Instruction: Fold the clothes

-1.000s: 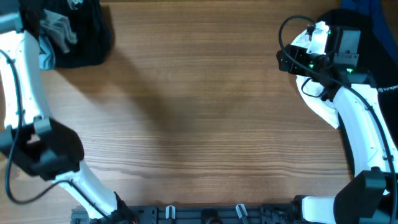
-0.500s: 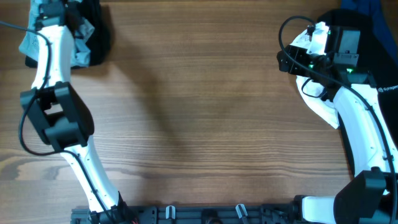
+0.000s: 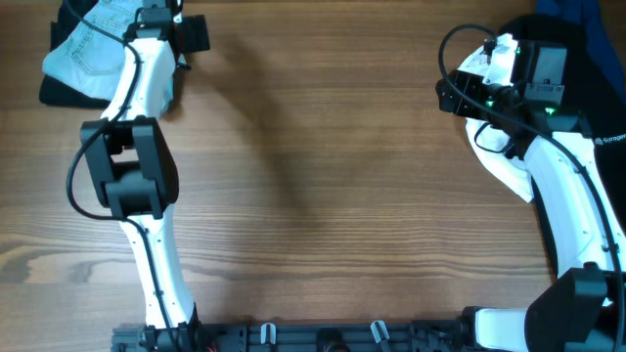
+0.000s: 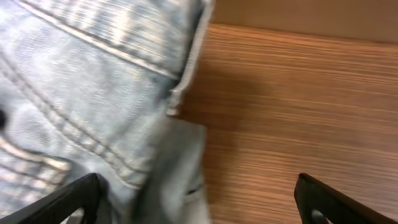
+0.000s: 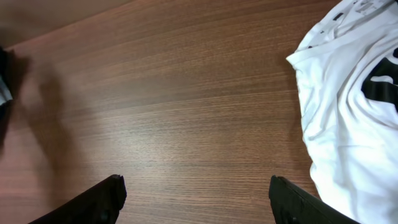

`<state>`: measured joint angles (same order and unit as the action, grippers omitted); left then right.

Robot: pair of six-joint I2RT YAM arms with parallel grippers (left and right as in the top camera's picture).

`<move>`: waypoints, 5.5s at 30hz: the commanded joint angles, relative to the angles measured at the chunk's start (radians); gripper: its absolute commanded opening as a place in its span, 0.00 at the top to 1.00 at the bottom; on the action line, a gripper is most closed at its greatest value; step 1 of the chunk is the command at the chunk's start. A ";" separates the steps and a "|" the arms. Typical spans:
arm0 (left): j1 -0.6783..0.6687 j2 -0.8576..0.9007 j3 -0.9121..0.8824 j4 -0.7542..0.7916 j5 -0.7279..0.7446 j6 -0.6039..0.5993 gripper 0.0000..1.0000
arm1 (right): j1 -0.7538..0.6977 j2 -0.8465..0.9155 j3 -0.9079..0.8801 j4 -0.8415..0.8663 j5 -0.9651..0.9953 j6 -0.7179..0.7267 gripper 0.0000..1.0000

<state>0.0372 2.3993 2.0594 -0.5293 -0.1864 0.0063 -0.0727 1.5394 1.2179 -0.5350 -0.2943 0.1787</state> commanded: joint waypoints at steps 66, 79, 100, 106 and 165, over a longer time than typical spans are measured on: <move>0.303 -0.597 0.050 -0.299 -0.019 -0.246 0.00 | 0.146 -1.222 -0.977 0.578 0.238 0.093 0.00; 0.303 -0.597 0.050 -0.299 -0.019 -0.246 0.00 | 0.161 -1.537 -1.213 0.540 0.257 0.086 0.00; 0.307 -0.597 0.050 -0.299 -0.019 -0.246 0.00 | 0.160 -1.519 -1.213 0.539 0.257 0.086 0.00; 0.239 -0.654 0.050 -0.299 -0.021 -0.246 0.00 | 0.160 -1.519 -1.213 0.539 0.257 0.086 0.00; 0.033 -2.397 -2.054 0.558 0.060 -0.407 0.00 | 0.160 -1.519 -1.213 0.539 0.257 0.086 0.00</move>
<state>0.0738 0.0135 0.0261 0.0525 -0.1318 -0.3885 0.0830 0.0242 0.0063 0.0010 -0.0437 0.2504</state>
